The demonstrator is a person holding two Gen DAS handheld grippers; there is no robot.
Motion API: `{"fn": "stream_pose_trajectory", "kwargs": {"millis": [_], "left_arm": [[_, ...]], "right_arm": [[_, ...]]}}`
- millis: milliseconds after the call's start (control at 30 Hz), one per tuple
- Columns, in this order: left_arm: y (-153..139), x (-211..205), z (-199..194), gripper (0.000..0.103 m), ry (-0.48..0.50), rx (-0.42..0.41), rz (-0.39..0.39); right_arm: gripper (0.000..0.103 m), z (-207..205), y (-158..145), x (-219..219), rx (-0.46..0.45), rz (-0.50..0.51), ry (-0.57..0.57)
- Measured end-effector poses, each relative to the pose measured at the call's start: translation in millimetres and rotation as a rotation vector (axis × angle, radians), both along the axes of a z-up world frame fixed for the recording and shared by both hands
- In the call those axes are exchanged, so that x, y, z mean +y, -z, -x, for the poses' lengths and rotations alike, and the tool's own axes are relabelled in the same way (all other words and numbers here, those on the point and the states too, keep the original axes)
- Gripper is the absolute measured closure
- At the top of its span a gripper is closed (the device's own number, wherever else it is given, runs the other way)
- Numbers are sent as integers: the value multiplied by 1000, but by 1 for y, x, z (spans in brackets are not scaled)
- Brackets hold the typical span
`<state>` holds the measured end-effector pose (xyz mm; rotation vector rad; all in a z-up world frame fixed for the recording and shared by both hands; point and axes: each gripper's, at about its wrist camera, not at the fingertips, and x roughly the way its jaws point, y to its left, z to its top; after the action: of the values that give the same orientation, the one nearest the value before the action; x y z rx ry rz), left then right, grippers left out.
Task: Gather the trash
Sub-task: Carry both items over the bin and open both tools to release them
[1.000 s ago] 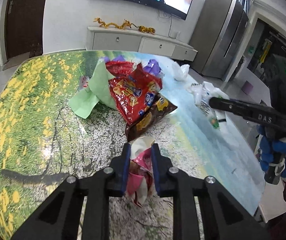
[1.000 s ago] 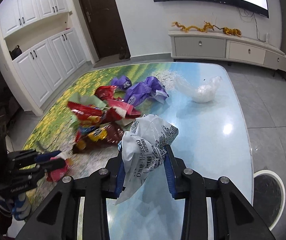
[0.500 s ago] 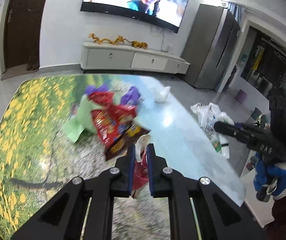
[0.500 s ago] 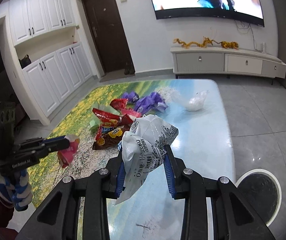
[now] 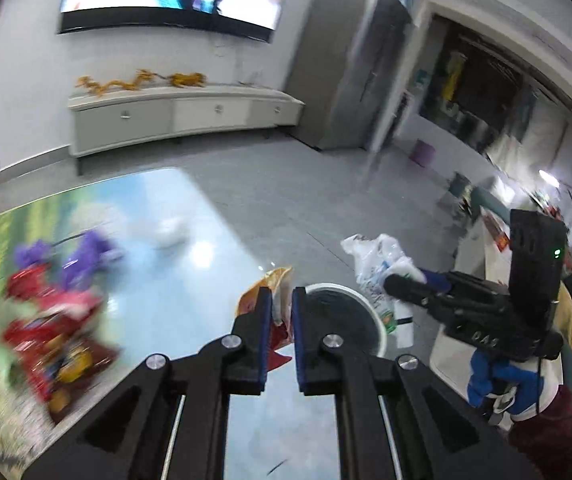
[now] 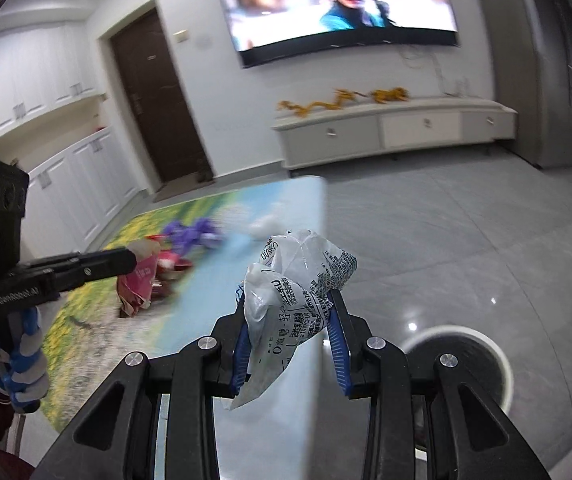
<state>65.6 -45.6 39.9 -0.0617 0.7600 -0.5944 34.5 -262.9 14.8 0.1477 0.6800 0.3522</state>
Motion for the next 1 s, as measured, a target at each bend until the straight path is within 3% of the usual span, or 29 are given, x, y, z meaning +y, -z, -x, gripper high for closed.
{"fn": "stream_pose_trajectory", "kwargs": {"millis": [233,533,733,800,1000], "left_arm": [[30,-105,-45,94,138,83,-76],[85,-189,-88,92,211,249,-95],[104,-215,-106,88,235,329,-53],[106,-215,-109,65,233,339,-43],[96,-202,-101,62,218,289,-45]], "right_arm": [[69,-21,44,-73,98,-28,148],[67,-48,108,-130,244,-62,260],[63,-62,143,-150,316,-69,311],[61,-64,152,-156,334,-58,329],[53,-60,159,-161,343,-50,355]]}}
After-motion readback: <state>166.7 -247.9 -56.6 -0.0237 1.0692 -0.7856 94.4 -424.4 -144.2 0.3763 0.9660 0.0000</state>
